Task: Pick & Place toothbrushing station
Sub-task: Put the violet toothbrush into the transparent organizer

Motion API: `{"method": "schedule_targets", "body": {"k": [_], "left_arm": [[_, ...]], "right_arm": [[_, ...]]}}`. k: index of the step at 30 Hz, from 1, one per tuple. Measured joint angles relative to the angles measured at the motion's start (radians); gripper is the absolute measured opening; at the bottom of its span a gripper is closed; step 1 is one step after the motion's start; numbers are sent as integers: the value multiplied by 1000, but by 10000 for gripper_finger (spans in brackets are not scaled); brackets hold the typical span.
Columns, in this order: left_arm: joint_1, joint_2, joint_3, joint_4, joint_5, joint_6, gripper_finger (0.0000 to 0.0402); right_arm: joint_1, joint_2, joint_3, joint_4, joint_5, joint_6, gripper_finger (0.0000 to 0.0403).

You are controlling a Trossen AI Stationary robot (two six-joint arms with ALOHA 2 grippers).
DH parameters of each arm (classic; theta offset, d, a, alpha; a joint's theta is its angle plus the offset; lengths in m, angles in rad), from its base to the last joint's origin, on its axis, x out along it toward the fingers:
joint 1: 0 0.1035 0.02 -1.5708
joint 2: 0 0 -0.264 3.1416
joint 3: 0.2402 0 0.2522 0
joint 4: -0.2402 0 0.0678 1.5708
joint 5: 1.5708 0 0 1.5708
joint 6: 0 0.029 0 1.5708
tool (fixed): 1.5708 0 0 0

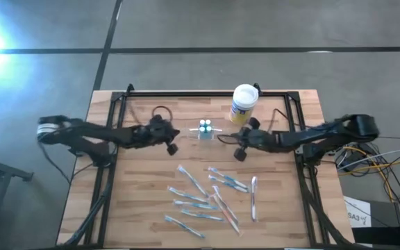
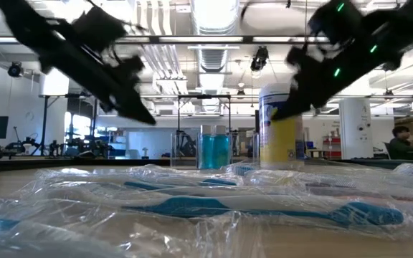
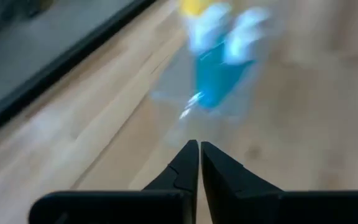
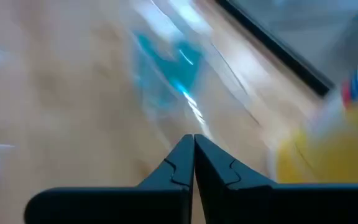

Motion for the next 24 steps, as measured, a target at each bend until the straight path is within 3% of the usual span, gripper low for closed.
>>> {"method": "schedule_targets", "body": {"k": [5,11,17,24], "left_arm": [[-68,-323,-118,17,171,125,9],[-81,-679,-258,12,302,175,3],[-80,-905,-354,1,364,193,2],[-79,-1023,-425,-15,407,168,1]], "right_arm": [[118,-226,-11,3,-168,-94,8],[166,-483,-41,45,-404,-121,8],[166,-667,-102,24,-446,-75,8],[166,-840,-191,23,-473,-43,8]]}}
